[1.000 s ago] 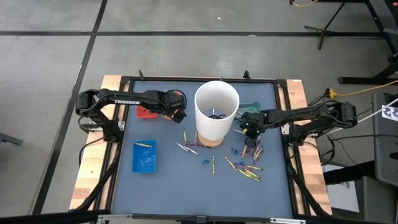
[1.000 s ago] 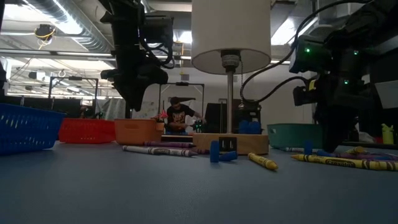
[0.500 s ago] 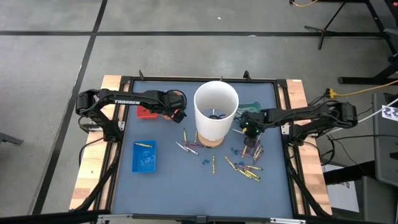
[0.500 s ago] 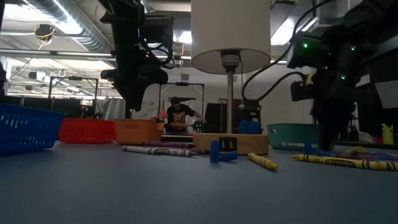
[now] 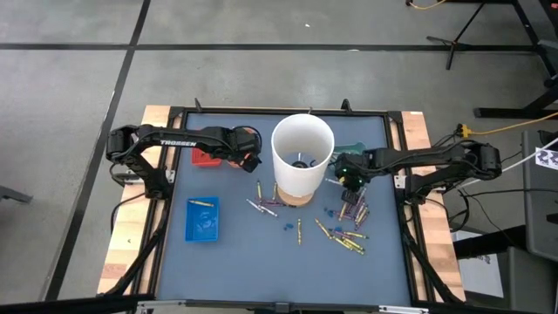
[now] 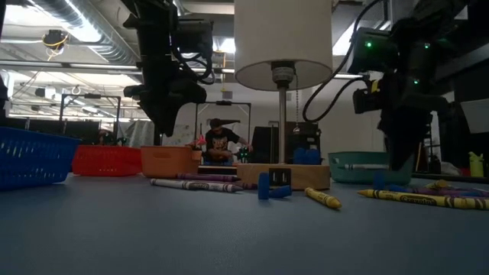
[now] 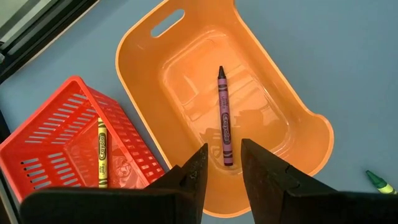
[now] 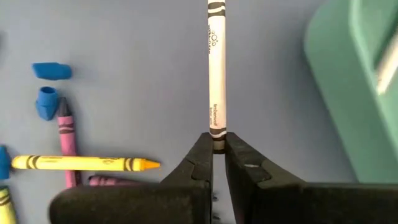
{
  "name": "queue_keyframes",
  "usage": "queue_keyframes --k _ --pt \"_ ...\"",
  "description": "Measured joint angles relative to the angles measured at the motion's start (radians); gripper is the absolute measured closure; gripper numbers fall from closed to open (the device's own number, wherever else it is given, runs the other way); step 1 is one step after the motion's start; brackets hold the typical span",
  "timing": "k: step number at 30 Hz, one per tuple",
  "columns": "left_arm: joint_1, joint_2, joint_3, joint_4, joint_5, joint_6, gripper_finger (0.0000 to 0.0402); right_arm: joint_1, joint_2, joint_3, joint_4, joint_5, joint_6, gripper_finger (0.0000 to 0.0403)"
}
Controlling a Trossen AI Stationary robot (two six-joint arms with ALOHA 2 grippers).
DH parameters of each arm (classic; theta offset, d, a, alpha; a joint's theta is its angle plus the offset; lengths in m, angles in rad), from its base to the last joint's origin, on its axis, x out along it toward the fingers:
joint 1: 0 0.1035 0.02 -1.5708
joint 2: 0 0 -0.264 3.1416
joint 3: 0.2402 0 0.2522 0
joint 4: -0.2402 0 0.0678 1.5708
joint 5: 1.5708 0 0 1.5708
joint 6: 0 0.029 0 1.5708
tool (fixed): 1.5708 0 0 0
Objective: Sort crayons
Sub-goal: Put the gray crayon into the green bin
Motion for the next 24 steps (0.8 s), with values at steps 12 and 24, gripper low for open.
queue_keyframes --k 12,24 --pt "0.000 0.000 0.000 0.000 0.000 0.000 0.0321 0.000 -0.001 0.061 -0.055 0.045 -0.041 0.0381" --pt "0.000 0.000 0.000 0.000 0.000 0.000 0.0321 0.000 -0.002 0.155 -0.231 0.213 -0.069 0.0381"
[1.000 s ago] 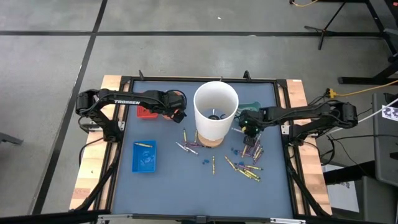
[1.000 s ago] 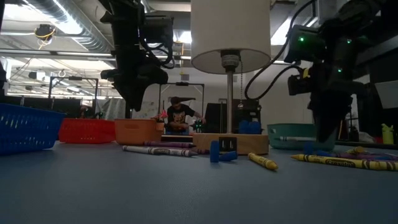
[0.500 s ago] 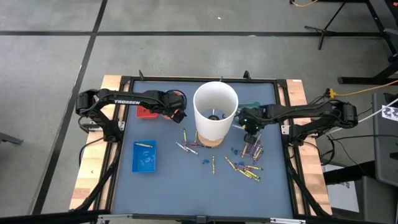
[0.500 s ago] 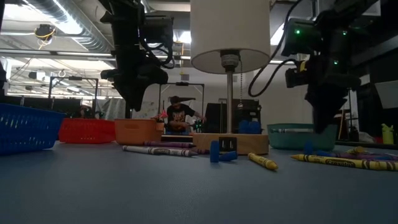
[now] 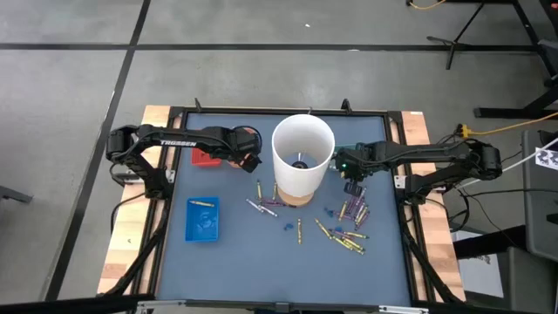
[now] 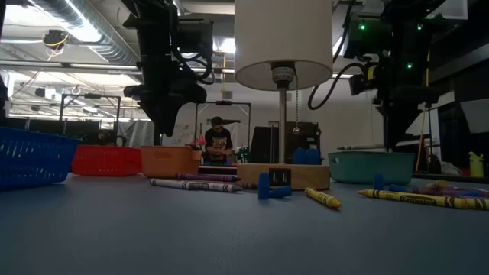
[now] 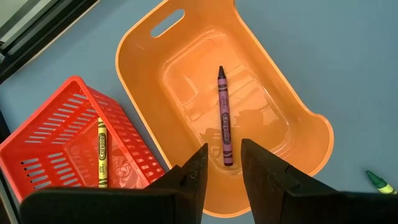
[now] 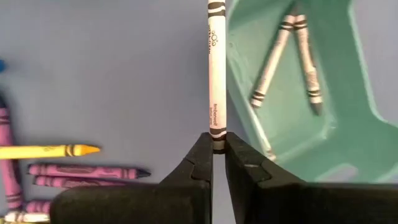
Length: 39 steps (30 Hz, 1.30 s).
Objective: Sort crayons
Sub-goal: Put the gray crayon into the green bin
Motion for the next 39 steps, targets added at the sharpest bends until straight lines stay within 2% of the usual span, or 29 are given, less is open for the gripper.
queue_keyframes --k 8,15,25,30,34,39 --pt "0.000 0.000 0.000 0.000 0.000 0.000 0.0321 0.000 0.000 0.049 -0.037 0.055 -0.010 0.0381" --pt "0.000 0.000 0.000 0.000 0.000 0.000 0.0321 0.000 0.000 0.053 -0.102 0.260 -0.014 0.0381" --pt "0.000 0.000 0.000 0.000 0.000 0.000 0.0321 0.000 0.000 0.052 -0.107 0.277 -0.046 0.0381" --pt "0.000 0.000 0.000 0.000 0.000 0.000 0.0321 0.000 0.000 0.051 -0.107 0.326 -0.065 0.0381" --pt "0.000 0.000 0.000 0.000 0.000 0.000 0.0321 0.000 0.000 0.051 -0.107 0.350 -0.080 0.0359" --pt "0.000 0.000 0.000 0.000 0.000 0.000 0.0321 0.000 0.000 0.051 -0.107 0.352 -0.081 0.0305"
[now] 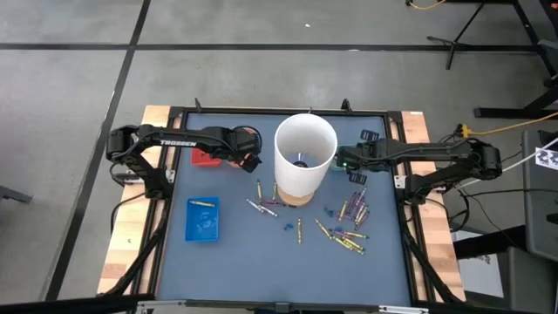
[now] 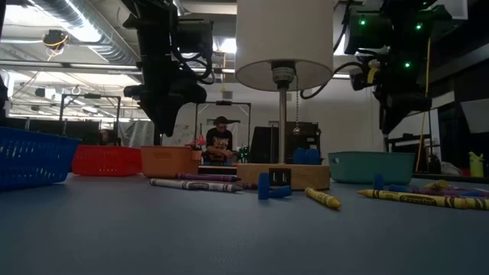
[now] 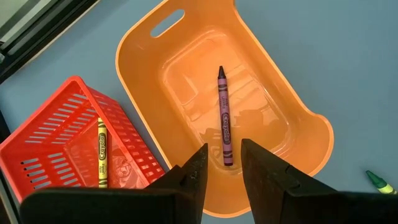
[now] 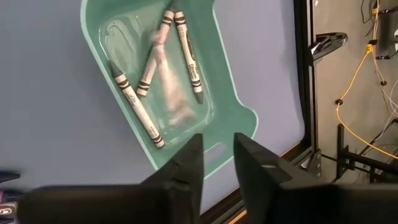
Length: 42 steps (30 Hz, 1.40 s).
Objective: Sort crayons
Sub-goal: Put the gray crayon into the green bin, then put the violet crayon into the orange bin
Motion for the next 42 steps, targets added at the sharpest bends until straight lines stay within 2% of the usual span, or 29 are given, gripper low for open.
queue_keyframes --k 7,13,20,28,34,40,42 --pt "0.000 0.000 0.000 0.000 0.000 0.000 0.0321 0.000 0.000 0.000 0.000 0.000 0.000 0.0264" --pt "-0.011 0.000 0.000 0.006 0.011 -0.001 0.0321 0.000 0.000 0.000 0.000 0.000 0.000 0.0264" --pt "-0.060 0.000 0.000 0.084 0.103 0.000 0.0321 0.000 0.000 0.000 0.000 0.000 0.000 0.0264" --pt "-0.146 0.000 0.000 0.089 0.106 0.002 0.0321 0.000 0.000 -0.001 0.001 0.000 0.000 0.0265" --pt "-0.233 0.000 0.000 0.097 0.106 0.157 0.0321 0.000 0.000 -0.001 0.001 -0.001 0.000 0.0265" --pt "-0.322 0.000 0.000 0.190 0.110 0.375 0.0321 0.000 0.000 -0.001 0.001 -0.001 0.000 0.0265" --pt "-0.345 0.000 0.000 0.216 0.152 0.457 0.0321 0.000 0.000 -0.001 0.001 -0.001 0.000 0.0265"
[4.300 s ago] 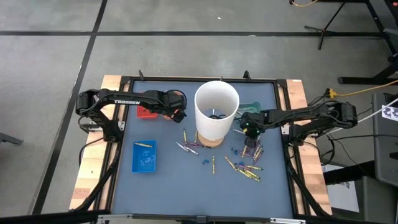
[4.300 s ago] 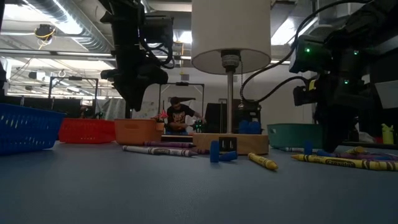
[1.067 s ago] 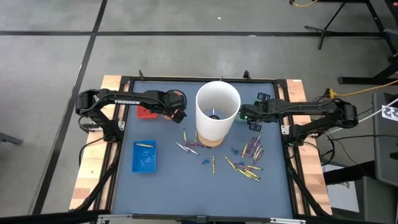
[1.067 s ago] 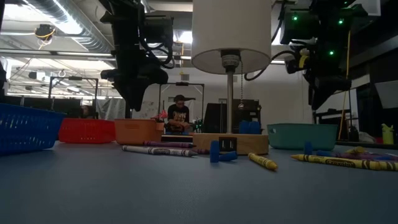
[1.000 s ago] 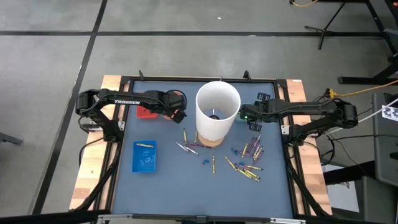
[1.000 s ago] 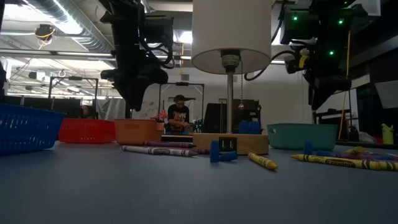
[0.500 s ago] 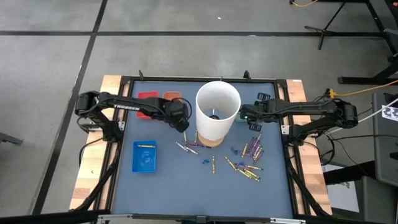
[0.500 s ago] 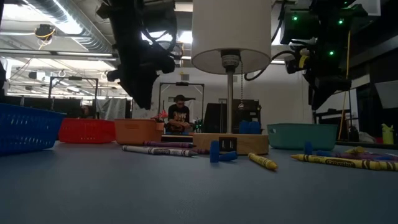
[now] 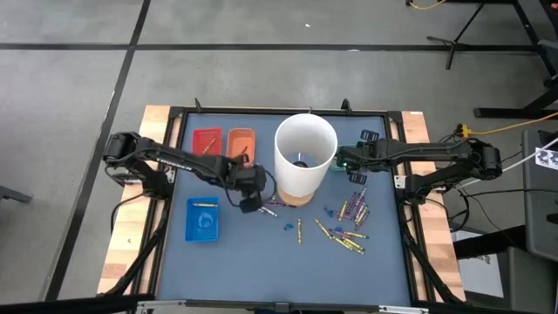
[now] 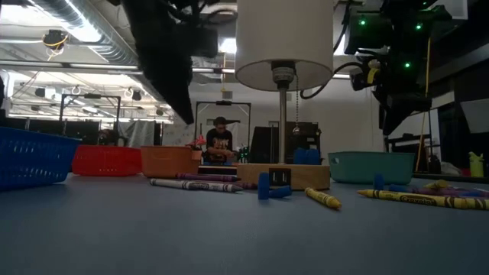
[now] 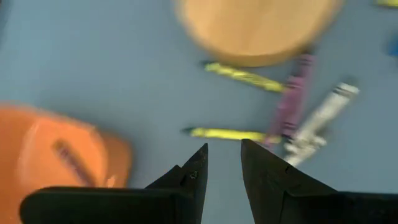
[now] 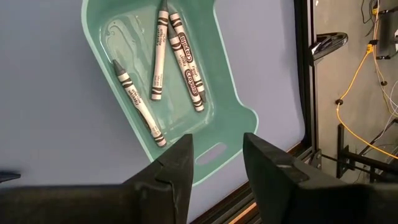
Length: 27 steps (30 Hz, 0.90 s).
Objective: Sort crayons
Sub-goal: Put the violet crayon into the orange bin
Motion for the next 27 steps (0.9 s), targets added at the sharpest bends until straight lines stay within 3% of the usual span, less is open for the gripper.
queue_keyframes --k 4,11,27 --pt "-0.032 0.002 0.000 0.051 0.083 0.111 0.0321 0.000 0.000 0.000 0.000 0.000 0.000 0.0265" --pt "-0.050 0.047 0.000 0.122 0.085 0.196 0.0321 0.000 0.000 0.000 0.001 0.000 0.000 0.0265" --pt "-0.049 0.175 0.000 0.204 0.084 0.201 0.0321 0.000 0.001 0.000 0.003 -0.028 0.000 0.0265"
